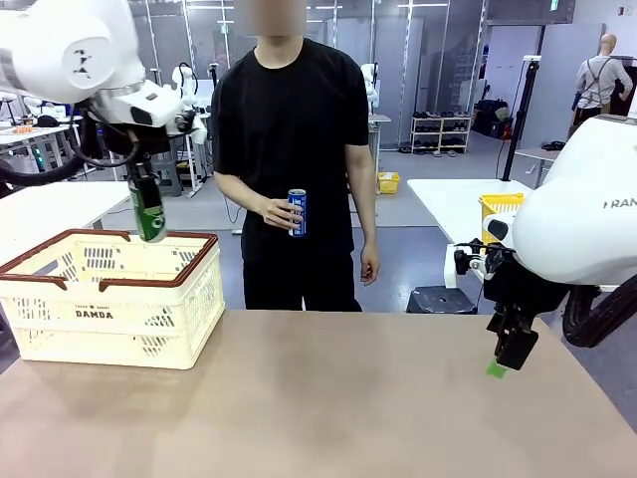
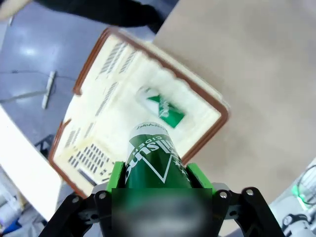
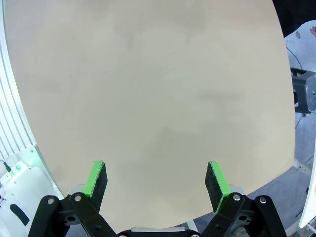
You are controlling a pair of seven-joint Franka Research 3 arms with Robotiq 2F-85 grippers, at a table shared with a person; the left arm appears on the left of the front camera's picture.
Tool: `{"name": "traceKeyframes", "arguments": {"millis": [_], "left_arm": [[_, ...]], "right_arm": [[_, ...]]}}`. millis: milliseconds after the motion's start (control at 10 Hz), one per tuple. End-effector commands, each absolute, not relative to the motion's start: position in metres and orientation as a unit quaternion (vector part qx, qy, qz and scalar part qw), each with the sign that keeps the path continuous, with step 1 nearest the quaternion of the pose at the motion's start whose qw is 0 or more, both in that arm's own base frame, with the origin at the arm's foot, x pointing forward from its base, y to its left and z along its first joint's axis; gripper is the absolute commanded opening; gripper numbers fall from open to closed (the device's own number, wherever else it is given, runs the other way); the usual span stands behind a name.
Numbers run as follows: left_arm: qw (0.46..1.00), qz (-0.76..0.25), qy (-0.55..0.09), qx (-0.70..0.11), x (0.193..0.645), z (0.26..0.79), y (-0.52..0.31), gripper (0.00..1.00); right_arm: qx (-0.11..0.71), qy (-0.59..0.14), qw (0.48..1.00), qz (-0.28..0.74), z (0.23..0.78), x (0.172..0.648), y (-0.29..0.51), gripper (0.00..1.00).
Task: Place the drinks into the Shopping basket.
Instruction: Pick up one drink and place it into the Shopping basket.
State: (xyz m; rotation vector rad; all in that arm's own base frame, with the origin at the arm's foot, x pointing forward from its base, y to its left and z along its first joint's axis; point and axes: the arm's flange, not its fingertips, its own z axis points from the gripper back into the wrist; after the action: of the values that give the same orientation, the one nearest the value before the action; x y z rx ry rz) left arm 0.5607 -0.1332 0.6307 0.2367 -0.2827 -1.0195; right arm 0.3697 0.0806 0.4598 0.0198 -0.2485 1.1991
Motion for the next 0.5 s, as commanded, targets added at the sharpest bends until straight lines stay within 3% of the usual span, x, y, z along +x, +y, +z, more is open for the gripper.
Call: {"name": "traceKeyframes", "arguments": {"millis": [0, 400], "left_arm": [[0.876, -0.441, -0.160, 0.110, 0.577, 0.637, -0.100, 0.61], [0.926, -0.338, -0.140, 0.091, 0.616, 0.607, -0.025, 0.61]], "right_arm": [[0.006, -0.114, 0.819, 0.562, 0.461, 0.370, 0.081, 1.00], [0.006, -0.114, 0.819, 0.562, 0.461, 0.370, 0.081, 1.00]]}}
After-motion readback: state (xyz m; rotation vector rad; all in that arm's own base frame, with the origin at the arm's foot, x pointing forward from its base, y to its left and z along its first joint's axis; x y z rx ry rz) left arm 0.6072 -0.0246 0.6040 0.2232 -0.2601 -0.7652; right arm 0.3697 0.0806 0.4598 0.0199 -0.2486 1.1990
